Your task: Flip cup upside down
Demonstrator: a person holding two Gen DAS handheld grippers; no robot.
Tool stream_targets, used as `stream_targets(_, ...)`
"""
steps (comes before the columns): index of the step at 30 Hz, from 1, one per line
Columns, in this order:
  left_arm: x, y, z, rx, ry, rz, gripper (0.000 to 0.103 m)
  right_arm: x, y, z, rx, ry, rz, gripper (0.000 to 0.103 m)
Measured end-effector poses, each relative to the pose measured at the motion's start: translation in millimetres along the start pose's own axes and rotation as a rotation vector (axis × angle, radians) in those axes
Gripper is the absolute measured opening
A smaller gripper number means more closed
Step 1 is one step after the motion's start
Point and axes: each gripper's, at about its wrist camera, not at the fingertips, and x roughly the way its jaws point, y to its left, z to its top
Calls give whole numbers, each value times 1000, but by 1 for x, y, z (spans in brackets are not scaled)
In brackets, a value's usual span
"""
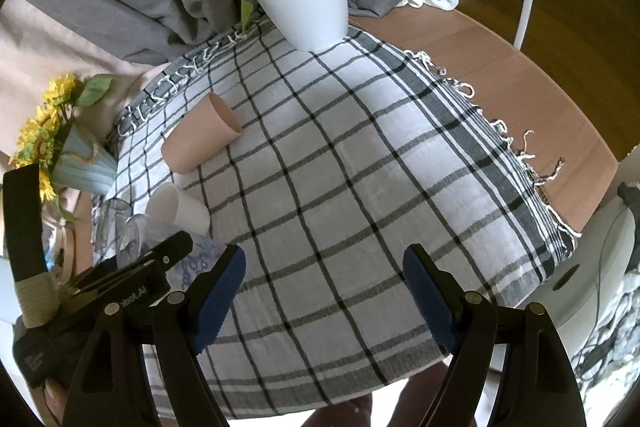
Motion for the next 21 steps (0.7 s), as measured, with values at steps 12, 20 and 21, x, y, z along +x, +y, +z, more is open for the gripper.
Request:
stream_targets(12, 8, -1, 7, -7, 48, -43, 73, -5, 0, 0, 18, -21, -1, 81)
stream_targets(20, 3, 0, 8, 0, 31, -32, 91, -6, 4, 1, 18, -19, 1, 81)
stream_targets(21, 2, 2, 8, -8, 27, -34, 91, -6, 4, 1, 19, -19, 3, 81)
